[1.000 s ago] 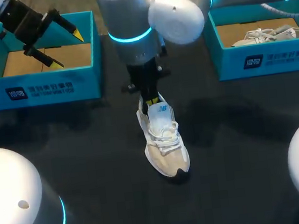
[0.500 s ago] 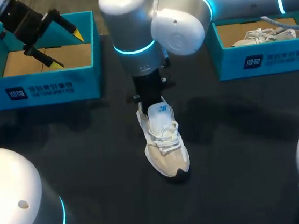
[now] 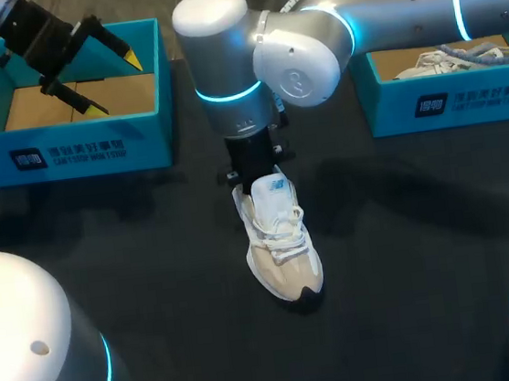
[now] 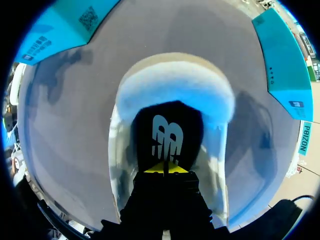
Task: Take the shoe out of the shoebox, open the shoe tongue, remove and reinsert the insole, then place the shoe into the shoebox
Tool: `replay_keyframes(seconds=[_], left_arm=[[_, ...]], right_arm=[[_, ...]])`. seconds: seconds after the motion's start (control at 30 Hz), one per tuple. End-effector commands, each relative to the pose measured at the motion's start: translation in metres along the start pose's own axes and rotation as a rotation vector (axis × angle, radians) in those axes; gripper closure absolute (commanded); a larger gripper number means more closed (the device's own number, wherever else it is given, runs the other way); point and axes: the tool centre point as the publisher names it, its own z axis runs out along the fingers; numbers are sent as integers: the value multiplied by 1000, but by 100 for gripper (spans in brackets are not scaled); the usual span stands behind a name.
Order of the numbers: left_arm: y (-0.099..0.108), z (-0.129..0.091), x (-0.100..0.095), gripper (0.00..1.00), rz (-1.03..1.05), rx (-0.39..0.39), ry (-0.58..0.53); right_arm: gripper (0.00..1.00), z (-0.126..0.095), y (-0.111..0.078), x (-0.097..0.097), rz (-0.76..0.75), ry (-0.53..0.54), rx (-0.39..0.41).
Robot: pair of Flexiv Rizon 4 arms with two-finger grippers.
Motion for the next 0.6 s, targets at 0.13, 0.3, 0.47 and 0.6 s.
replay_keyframes(seconds=[0.13, 0.3, 0.47, 0.6], left_arm=[[-1, 0, 0, 0, 0, -3, 3], [-1, 0, 0, 0, 0, -3, 3], [-1, 0, 0, 0, 0, -3, 3], [-1, 0, 0, 0, 0, -3, 3]], right_arm=[[100, -19, -1, -1, 32, -37, -69], [100, -15, 12, 0, 43, -42, -105], [100, -6, 22, 4, 46, -65, -134], [100, 5, 24, 3, 50, -94, -134]])
